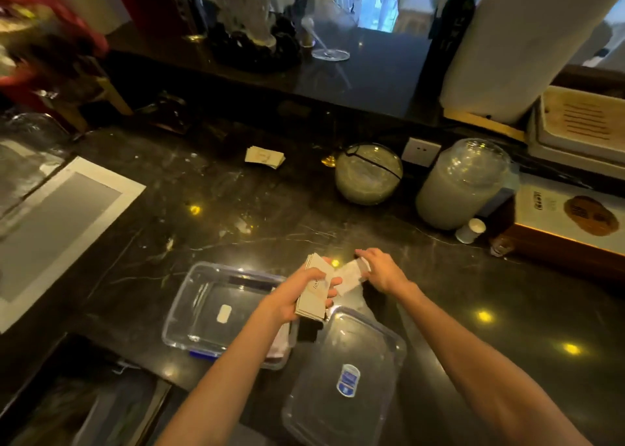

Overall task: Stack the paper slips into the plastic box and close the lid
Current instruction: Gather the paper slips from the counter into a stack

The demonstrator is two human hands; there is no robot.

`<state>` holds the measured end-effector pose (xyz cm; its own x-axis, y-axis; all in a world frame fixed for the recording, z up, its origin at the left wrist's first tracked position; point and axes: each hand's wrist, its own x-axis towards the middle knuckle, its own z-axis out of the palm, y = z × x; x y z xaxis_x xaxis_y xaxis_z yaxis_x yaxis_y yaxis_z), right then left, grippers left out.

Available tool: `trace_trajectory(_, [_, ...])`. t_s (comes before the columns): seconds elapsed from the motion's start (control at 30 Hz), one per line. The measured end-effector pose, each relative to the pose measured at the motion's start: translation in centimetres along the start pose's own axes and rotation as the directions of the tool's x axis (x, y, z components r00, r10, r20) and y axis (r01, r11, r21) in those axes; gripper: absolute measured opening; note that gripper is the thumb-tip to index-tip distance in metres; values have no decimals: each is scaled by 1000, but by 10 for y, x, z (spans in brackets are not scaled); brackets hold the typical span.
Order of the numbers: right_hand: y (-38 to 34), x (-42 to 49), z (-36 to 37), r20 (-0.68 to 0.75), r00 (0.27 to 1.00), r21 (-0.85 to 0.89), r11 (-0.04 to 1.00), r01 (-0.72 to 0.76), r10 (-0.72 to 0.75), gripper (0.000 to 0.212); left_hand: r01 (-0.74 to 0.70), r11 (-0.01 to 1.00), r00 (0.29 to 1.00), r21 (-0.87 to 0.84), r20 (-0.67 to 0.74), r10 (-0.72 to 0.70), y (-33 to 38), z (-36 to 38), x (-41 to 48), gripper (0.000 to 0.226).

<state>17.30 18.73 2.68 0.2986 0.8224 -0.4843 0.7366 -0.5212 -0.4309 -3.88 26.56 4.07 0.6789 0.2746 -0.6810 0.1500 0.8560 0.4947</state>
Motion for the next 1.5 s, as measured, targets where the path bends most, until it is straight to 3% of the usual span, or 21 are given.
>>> trace_trajectory(0.1, [-16,17,19,21,994,-152,984,-99,103,65,30,999,1000,26,7,-30,29,-25,-2,34])
trace_trajectory(0.27, [-25,10,30,-131,963,-86,965,-247,234,41,90,993,994,74,63,-95,56,-50,-2,33])
trace_trajectory(0.33, [-26,2,32,-181,934,144,948,-283,306,31,100,989,992,112,70,-108,62,-57,0,38])
trace_trajectory(0.4, [-31,-12,28,-207,910,504,837,-215,359,23,110,981,990,157,70,-122,68,-62,-1,43])
trace_trajectory(0.5, [-51,-38,3,-278,930,694,719,22,241,19,154,973,978,169,117,-175,75,-59,-4,60])
trace_trajectory(0.67, [-105,-57,-37,-180,970,544,804,239,-166,15,209,924,910,321,283,-304,81,-40,-17,78])
trace_trajectory(0.73, [-124,-54,-42,-163,957,485,825,290,-241,14,225,920,887,322,323,-330,81,-30,-26,87])
trace_trajectory(0.87, [-143,-49,-33,-203,942,457,825,332,-266,23,156,929,913,335,310,-265,79,-29,-48,79])
trace_trajectory(0.93, [-146,-46,-25,-247,935,396,854,337,-254,46,85,925,938,371,284,-200,79,-35,-57,68])
trace_trajectory(1.0, [-148,-43,-17,-203,951,379,877,295,-232,64,51,924,943,378,286,-169,80,-39,-67,57])
trace_trajectory(1.1, [-152,-44,-9,-27,963,499,831,246,-269,55,49,915,946,399,276,-171,82,-40,-81,50])
trace_trajectory(1.23, [-163,-47,4,-157,965,700,666,258,-210,35,68,922,953,381,249,-173,94,-42,-94,58])
trace_trajectory(1.3, [-167,-43,8,-232,966,757,602,255,-118,37,10,960,974,279,213,-72,106,-46,-98,53])
trace_trajectory(1.37, [-171,-36,11,-322,947,782,569,254,19,40,-203,922,979,328,84,186,115,-57,-97,44])
trace_trajectory(1.43, [-179,-27,16,-396,909,815,506,284,127,45,-373,770,893,518,-24,449,119,-66,-93,32])
trace_trajectory(1.5, [-194,-15,22,-453,884,820,444,361,117,56,-450,603,803,658,3,596,121,-74,-81,31])
